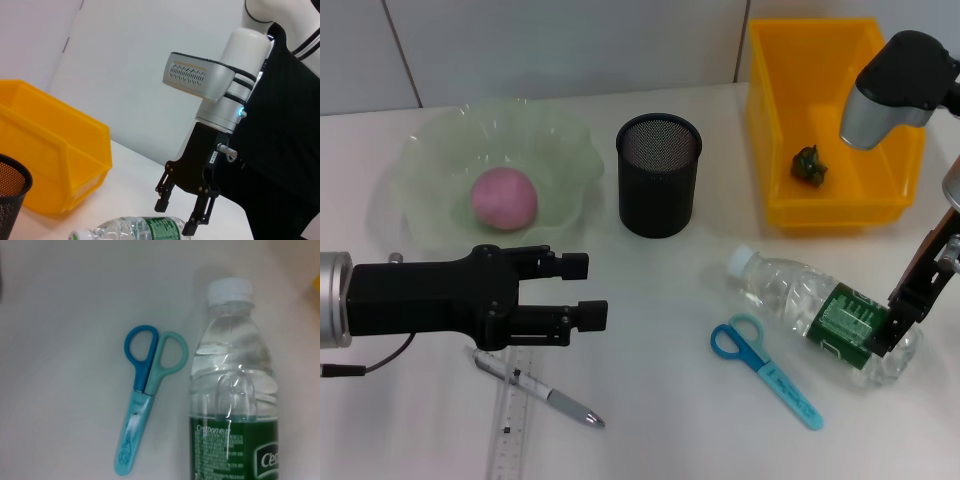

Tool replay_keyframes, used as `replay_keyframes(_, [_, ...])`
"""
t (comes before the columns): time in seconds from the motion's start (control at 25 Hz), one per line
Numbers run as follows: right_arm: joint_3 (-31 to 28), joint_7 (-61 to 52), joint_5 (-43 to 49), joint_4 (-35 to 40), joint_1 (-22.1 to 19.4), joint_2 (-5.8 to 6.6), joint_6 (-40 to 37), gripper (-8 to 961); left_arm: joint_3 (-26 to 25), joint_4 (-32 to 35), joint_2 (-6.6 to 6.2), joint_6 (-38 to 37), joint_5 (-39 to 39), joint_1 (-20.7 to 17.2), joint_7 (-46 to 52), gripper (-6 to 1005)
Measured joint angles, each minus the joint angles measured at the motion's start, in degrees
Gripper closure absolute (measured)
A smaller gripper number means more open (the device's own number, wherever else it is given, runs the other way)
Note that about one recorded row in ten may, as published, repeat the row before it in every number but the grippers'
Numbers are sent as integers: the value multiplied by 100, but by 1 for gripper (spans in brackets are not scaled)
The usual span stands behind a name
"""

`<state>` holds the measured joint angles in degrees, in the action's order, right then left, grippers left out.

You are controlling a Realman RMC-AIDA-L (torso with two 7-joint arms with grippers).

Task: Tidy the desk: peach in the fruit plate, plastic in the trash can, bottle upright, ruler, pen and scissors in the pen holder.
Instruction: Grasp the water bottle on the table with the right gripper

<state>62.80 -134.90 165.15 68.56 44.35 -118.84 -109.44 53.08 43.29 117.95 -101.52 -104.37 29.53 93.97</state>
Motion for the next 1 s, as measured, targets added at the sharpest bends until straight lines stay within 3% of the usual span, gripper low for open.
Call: replay_keyframes(1.0, [428, -107, 8, -627, 3, -13, 575, 192, -9, -5, -9, -53, 58, -37, -73, 214])
